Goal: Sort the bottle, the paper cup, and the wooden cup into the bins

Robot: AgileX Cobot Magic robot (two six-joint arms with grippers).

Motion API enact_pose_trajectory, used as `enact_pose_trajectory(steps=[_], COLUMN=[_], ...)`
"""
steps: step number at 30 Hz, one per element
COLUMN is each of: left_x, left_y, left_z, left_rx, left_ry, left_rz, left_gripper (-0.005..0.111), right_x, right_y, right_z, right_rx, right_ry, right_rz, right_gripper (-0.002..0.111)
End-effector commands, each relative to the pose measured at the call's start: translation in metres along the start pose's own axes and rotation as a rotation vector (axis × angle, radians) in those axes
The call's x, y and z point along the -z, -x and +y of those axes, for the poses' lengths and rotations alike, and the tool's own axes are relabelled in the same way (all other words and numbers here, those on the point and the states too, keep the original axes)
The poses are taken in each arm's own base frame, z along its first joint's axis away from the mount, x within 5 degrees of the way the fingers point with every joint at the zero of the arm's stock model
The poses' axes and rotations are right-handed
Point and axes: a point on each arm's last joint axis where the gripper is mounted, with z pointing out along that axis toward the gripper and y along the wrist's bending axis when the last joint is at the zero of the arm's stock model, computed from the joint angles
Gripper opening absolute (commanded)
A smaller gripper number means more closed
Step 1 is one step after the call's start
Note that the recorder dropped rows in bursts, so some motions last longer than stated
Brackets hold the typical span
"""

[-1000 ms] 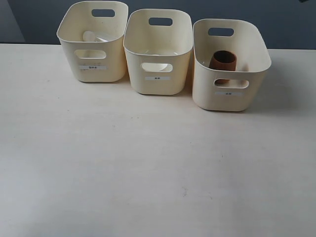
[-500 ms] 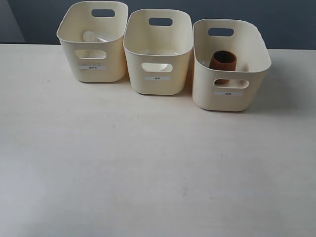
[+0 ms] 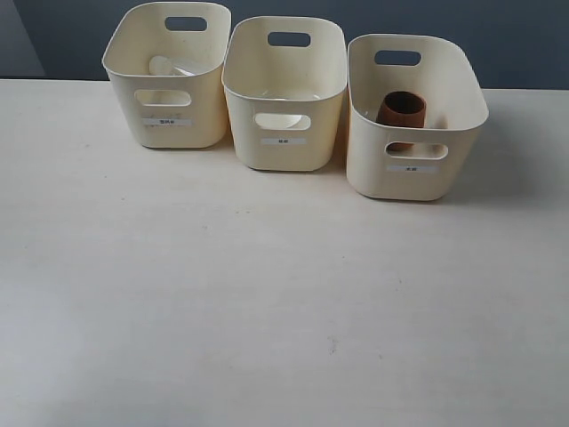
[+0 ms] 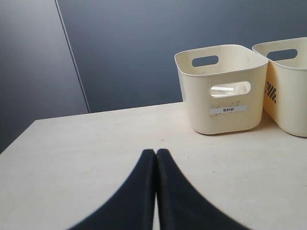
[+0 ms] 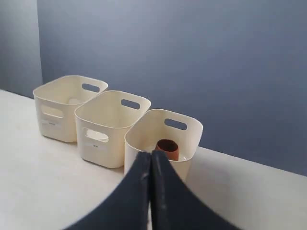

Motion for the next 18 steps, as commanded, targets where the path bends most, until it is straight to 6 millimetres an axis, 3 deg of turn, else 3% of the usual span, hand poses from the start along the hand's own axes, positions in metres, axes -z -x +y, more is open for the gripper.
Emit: enact_pose_trajectory(steps=[1,11,18], left_x=[0.0,0.0,0.0], left_y=[0.0,0.0,0.0], left_z=[0.0,0.0,0.0], left_rx=[0.002,0.002,0.002], left_ry=[0.002,0.002,0.002], left_rz=[-0.01,-0.01,-0.01], left_gripper=[0.0,0.0,0.0], right_x=[0.001,-0.003,-0.007], right_y=[-0.012,-0.024,-0.035], right_z=[0.0,0.004,-0.003], right_rx=[-0.066,-0.123,-0.294], right_ry=[-0.028,0.019,-0.072], right_rz=[-0.011,0.098,0.165], right_gripper=[-0.001,-0.001,-0.001])
